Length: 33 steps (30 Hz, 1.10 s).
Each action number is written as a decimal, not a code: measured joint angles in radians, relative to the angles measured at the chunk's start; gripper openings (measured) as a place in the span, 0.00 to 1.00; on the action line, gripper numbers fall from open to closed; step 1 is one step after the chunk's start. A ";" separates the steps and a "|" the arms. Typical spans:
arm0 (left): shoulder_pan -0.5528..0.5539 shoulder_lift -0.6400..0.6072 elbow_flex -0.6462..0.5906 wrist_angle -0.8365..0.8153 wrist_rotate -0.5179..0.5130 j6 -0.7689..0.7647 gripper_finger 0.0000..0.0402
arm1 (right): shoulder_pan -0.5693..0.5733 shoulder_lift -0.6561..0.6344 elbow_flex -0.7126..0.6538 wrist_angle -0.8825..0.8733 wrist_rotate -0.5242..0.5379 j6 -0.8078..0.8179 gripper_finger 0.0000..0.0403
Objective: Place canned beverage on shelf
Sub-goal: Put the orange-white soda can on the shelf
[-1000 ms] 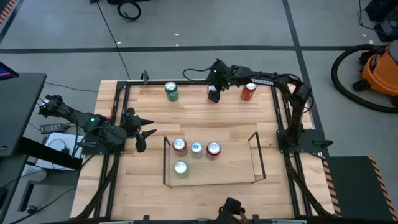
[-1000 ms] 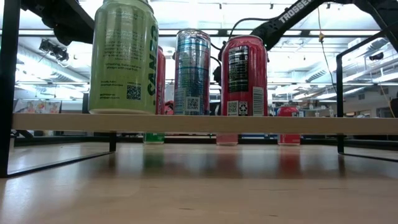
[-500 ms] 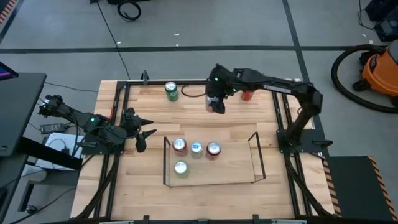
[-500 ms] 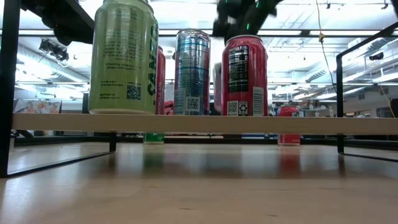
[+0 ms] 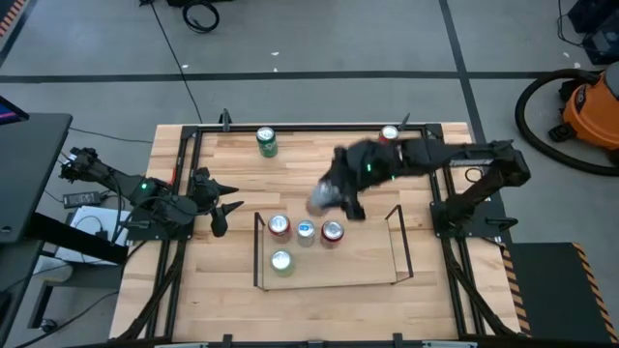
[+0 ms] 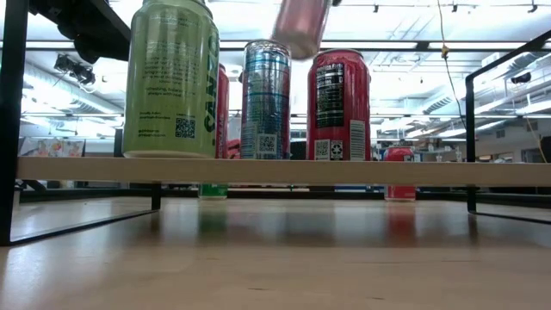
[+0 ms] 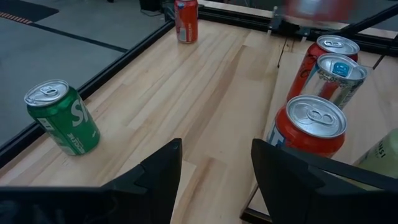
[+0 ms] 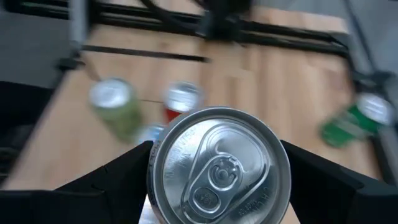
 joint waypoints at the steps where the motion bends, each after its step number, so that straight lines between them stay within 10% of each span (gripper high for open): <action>1: 0.000 0.000 0.000 0.000 0.000 -0.001 0.51 | 0.035 0.010 0.000 0.012 0.006 0.012 0.80; 14: 0.000 0.000 0.000 0.008 0.000 -0.017 0.51 | 0.322 0.141 -0.002 0.114 0.151 0.131 0.81; 33: 0.000 0.000 0.000 0.008 -0.003 -0.015 0.51 | 0.352 0.327 -0.001 0.147 0.127 0.071 0.81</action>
